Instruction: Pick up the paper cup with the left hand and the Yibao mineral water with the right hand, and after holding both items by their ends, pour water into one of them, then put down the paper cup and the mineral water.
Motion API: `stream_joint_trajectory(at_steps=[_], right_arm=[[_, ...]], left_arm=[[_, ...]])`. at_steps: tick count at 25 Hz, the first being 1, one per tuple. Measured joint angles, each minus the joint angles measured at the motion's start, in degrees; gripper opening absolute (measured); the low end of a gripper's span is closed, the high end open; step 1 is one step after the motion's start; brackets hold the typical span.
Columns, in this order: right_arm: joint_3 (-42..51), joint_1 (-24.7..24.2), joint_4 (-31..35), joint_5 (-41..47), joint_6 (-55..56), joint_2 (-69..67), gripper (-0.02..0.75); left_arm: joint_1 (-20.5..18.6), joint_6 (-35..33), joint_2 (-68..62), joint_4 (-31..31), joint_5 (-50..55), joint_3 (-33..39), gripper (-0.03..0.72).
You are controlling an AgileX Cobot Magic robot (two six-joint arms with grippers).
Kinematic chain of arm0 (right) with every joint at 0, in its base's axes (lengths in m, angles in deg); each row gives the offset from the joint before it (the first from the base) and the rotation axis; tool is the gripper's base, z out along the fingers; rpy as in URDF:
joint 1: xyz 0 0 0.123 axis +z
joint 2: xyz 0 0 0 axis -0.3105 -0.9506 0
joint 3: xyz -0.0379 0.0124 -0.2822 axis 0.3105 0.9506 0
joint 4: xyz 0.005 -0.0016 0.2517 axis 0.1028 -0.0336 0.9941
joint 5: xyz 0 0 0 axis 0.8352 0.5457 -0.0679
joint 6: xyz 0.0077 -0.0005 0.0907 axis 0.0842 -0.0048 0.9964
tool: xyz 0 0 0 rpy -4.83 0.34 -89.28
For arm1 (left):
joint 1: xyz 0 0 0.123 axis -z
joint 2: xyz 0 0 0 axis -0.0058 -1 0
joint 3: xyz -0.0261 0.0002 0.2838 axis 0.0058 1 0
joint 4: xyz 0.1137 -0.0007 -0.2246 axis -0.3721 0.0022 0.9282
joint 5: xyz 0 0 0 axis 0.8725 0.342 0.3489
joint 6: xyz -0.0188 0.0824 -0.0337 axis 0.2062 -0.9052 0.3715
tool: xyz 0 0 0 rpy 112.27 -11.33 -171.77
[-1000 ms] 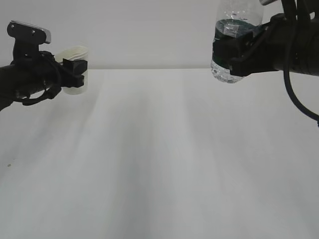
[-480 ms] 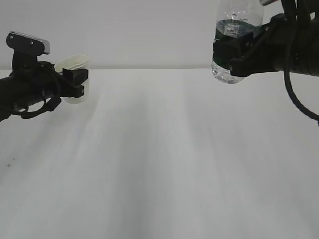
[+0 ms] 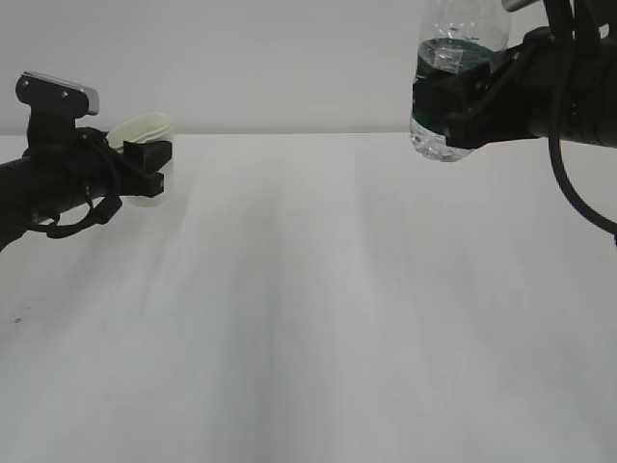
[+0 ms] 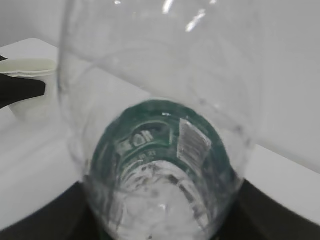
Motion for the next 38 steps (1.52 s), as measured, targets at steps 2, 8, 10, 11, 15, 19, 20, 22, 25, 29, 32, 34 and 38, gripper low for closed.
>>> stream_joint_trajectory(at_steps=[2,8,10,11,15,19,20,22,25,29,32,34,38], right_arm=[[0.0,0.0,0.0,0.0,0.0,0.0,0.418],[0.0,0.0,0.0,0.0,0.0,0.0,0.417],[0.0,0.0,0.0,0.13,0.0,0.0,0.417],[0.0,0.0,0.0,0.17,0.0,0.0,0.417],[0.0,0.0,0.0,0.7,0.0,0.0,0.417],[0.0,0.0,0.0,0.92,0.0,0.0,0.417],[0.0,0.0,0.0,0.92,0.0,0.0,0.417],[0.0,0.0,0.0,0.92,0.0,0.0,0.417],[0.0,0.0,0.0,1.05,0.0,0.0,0.417],[0.0,0.0,0.0,1.77,0.0,0.0,0.417],[0.0,0.0,0.0,1.97,0.0,0.0,0.417],[0.0,0.0,0.0,1.97,0.0,0.0,0.417],[0.0,0.0,0.0,2.12,0.0,0.0,0.417]], left_arm=[[0.0,0.0,-0.51,0.23,-0.39,0.0,0.326],[0.0,-0.22,-2.45,0.81,-2.39,0.0,0.326],[0.0,-0.33,-3.02,0.81,-2.65,0.0,0.326],[0.0,-0.44,-3.29,0.81,-2.94,0.0,0.326],[0.0,-1.09,-3.77,0.96,-3.42,0.0,0.326],[0.0,-1.3,-4.79,0.99,-3.97,0.0,0.326],[0.0,-1.3,-5.23,1.08,-4.5,0.0,0.326],[0.0,-1.42,-6.27,1.12,-5.64,0.0,0.326],[0.0,-1.42,-7.49,1.21,-6.94,0.0,0.326],[0.0,-1.78,-8.38,1.51,-9.86,0.16,0.326],[0.0,-2.84,-8.47,1.83,-11.44,1.35,0.326],[0.0,-4.29,-8.47,3.09,-12.62,2.48,0.326],[-0.36,-5.8,-8.47,5.75,-15.34,4.79,0.326]])
